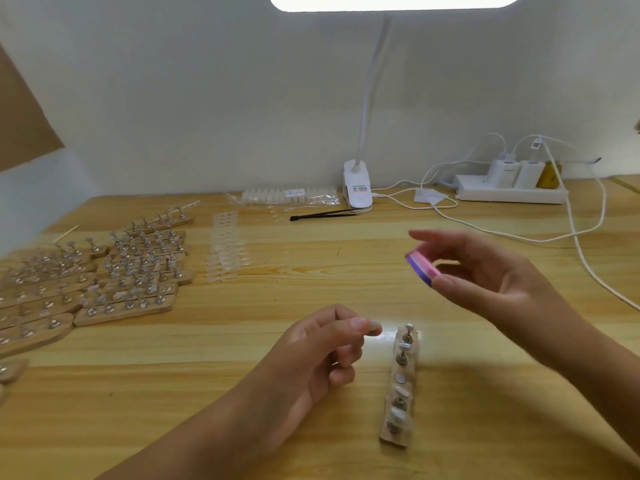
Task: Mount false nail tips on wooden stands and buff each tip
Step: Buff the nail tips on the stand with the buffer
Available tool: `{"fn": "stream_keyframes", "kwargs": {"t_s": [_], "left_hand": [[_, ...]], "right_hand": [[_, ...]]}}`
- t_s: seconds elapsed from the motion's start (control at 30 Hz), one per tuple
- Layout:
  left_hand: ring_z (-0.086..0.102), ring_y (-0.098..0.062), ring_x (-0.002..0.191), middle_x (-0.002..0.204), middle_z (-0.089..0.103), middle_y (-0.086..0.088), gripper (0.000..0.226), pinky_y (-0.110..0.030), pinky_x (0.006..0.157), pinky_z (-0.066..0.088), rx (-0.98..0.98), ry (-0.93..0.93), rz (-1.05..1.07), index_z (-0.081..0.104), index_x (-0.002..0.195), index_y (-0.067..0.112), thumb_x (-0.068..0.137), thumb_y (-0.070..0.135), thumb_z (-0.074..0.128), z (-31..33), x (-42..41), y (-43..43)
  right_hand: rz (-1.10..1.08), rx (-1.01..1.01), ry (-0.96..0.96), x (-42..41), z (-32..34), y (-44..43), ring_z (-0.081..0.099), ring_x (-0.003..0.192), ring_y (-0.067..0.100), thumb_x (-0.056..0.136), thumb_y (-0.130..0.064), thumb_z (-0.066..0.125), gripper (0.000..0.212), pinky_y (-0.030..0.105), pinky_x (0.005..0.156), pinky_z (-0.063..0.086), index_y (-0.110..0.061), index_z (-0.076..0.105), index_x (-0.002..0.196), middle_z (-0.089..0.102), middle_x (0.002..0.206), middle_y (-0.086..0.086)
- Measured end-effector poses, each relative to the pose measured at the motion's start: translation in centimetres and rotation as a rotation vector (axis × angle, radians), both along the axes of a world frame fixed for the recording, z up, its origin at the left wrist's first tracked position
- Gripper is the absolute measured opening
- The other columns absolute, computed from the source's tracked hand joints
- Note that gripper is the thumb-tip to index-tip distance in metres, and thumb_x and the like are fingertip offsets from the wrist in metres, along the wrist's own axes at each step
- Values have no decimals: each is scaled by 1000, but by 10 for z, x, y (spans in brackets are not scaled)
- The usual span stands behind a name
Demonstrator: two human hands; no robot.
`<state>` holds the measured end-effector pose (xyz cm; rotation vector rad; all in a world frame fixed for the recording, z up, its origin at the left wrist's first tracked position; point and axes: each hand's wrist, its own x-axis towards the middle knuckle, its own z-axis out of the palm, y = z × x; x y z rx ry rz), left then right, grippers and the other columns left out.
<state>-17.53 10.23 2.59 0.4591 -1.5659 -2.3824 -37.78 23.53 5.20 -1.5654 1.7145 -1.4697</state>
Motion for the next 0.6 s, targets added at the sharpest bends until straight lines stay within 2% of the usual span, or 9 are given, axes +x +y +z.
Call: {"fn": "stream_keyframes", "kwargs": {"t_s": [0.07, 0.17, 0.3, 0.43, 0.53, 0.6], "left_hand": [[38, -5, 56, 62, 48, 9, 17, -14, 48, 35, -44, 8, -21, 68, 68, 22, 65, 37, 76, 3, 2, 1], [38, -4, 54, 62, 47, 9, 24, -13, 50, 37, -105, 25, -110, 70, 80, 17, 70, 38, 76, 4, 5, 3], [40, -2, 52, 61, 51, 13, 16, -12, 49, 36, -137, 49, -161, 73, 84, 22, 73, 33, 74, 6, 6, 7], [39, -2, 53, 63, 51, 10, 34, -12, 49, 38, -78, 50, -158, 65, 89, 9, 70, 34, 77, 7, 6, 1], [43, 0, 53, 65, 57, 15, 22, -10, 51, 39, -107, 114, -248, 73, 89, 22, 75, 39, 76, 7, 5, 7], [45, 1, 53, 66, 59, 14, 26, -9, 51, 39, -61, 132, -266, 74, 89, 24, 73, 44, 80, 7, 4, 9]], "right_hand": [[197, -3, -99, 23, 5, 1, 66, 106, 13, 79, -47, 70, 44, 17, 83, 53, -37, 66, 122, 68, 120, -4], [333, 20, -128, 37, 3, 2, 61, 117, 21, 82, -35, 69, 41, 27, 94, 50, -25, 67, 121, 66, 123, 2], [390, 63, -176, 40, 1, 1, 60, 119, 24, 82, -29, 66, 39, 30, 99, 47, -21, 68, 120, 67, 119, 2], [390, 67, -230, 37, 2, 2, 61, 118, 23, 81, -46, 72, 43, 28, 100, 47, -25, 69, 119, 67, 120, 2], [374, 114, -268, 41, -2, -2, 62, 117, 25, 83, -51, 69, 45, 34, 102, 48, -27, 67, 121, 67, 121, 5], [410, 123, -341, 42, -5, -3, 64, 114, 28, 83, -50, 69, 47, 37, 99, 51, -25, 66, 123, 68, 120, 9]]}}
